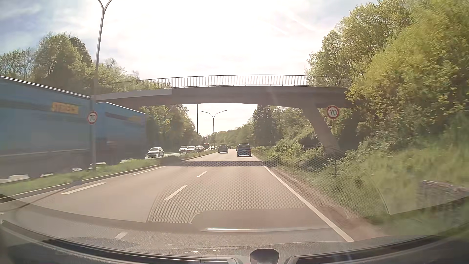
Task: Follow the waypoints while adhering to traffic rules and regulations
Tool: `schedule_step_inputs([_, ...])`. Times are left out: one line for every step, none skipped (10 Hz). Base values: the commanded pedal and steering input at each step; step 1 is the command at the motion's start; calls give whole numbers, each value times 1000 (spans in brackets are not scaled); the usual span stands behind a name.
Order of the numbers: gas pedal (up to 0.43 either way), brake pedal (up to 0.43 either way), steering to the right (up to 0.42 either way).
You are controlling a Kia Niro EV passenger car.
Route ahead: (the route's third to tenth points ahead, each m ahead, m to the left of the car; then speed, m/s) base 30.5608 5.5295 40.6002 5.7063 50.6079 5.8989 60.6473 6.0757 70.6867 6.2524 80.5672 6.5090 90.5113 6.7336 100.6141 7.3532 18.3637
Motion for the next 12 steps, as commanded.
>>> schedule_step_inputs([98,0,-1])
schedule_step_inputs([110,0,-1])
schedule_step_inputs([110,0,-1])
schedule_step_inputs([118,0,-1])
schedule_step_inputs([118,0,-1])
schedule_step_inputs([118,0,-1])
schedule_step_inputs([118,0,-1])
schedule_step_inputs([118,0,-1])
schedule_step_inputs([118,0,-1])
schedule_step_inputs([130,0,-1])
schedule_step_inputs([130,0,-1])
schedule_step_inputs([130,0,-2])
